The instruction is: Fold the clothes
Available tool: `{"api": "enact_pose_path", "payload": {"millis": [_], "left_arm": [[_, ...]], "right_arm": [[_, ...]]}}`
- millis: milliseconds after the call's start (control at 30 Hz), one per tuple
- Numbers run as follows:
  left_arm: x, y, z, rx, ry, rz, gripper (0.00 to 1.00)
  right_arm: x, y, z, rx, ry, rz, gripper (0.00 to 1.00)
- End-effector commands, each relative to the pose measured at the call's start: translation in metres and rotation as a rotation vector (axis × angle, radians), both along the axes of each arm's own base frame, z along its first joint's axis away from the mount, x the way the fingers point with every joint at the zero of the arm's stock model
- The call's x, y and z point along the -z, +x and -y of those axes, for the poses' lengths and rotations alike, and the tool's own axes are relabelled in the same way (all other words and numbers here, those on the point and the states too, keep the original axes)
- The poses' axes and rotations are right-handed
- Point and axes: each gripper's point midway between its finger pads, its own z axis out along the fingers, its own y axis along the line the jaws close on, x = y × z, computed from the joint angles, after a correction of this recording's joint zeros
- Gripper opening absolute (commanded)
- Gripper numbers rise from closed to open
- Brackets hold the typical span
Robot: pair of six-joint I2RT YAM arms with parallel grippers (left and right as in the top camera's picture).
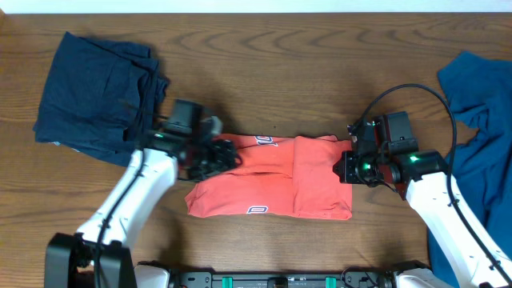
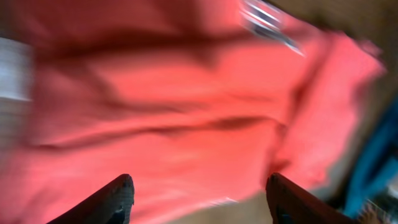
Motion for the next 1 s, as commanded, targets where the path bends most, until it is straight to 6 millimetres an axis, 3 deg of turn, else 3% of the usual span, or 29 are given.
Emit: {"api": "enact_pose_path", "payload": {"millis": [0, 133, 533, 667, 967], "left_arm": [[0.027, 0.005, -0.048, 0.012, 0.126, -0.007, 0.73], [0.046, 0.01, -0.07, -0.024, 0.102, -0.055, 0.79], [0.09, -0.007, -0.053, 0.176, -0.09, -0.134, 0.81], [0.102, -0.015, -0.051, 0.215, -0.097, -0.163, 0.75], [0.117, -0.03, -0.036, 0.343, -0.099, -0.183, 0.49]], "right_arm": [[0.005, 0.003, 0.001, -0.015, -0.008, -0.003, 0.07], [0.015, 0.003, 0.001, -0.016, -0.015, -0.038, 0.07], [0.041, 0.0, 0.002, -0.016, -0.031, -0.127, 0.02], [0.041, 0.001, 0.002, -0.016, -0.031, -0.125, 0.01], [0.04, 0.002, 0.001, -0.016, -0.029, -0.118, 0.01]]}}
